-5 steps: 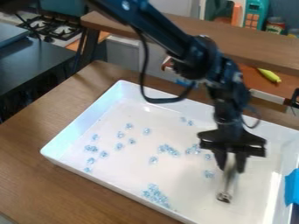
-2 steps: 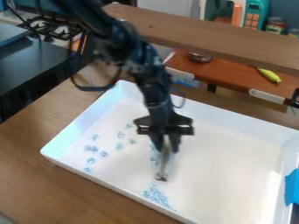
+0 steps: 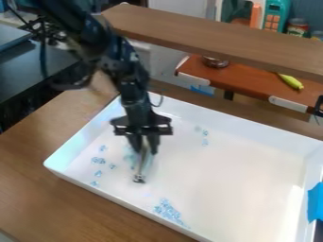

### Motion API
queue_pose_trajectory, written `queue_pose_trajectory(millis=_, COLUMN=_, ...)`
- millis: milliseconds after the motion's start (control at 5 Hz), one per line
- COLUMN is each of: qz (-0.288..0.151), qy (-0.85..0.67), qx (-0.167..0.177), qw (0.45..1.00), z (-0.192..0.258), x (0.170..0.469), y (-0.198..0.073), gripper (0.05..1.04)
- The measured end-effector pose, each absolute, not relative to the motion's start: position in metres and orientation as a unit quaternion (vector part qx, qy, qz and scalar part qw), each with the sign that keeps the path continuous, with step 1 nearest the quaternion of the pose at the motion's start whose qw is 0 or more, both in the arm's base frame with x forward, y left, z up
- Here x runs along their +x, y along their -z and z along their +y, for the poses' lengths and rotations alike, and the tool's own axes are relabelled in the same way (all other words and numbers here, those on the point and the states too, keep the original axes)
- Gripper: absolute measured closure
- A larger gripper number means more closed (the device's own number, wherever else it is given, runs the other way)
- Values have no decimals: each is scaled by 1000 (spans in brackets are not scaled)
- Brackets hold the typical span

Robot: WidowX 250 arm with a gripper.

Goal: Sweep into pile

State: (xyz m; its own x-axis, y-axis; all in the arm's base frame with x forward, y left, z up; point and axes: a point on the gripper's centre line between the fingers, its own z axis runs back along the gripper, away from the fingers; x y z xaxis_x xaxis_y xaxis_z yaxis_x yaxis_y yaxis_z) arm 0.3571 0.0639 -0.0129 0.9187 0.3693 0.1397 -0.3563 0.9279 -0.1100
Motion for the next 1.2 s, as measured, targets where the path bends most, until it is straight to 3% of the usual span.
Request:
queue_pose_trajectory(millis=400, qz=-51, qy=-194, qx=36, qw=979, z=121, x=326, y=7, gripper=727)
queue_pose_trajectory(millis=600, qz=-84, qy=-211, qx=3, qw=974, z=106, x=330, y=-27, gripper=727)
queue_pose_trajectory(millis=800, qz=-121, qy=-201, qx=-51, qw=971, z=65, x=341, y=-66, gripper=727)
queue_pose_trajectory(millis=1200, qz=-158, qy=-128, qx=-97, qw=974, z=-30, x=355, y=-76, gripper=727)
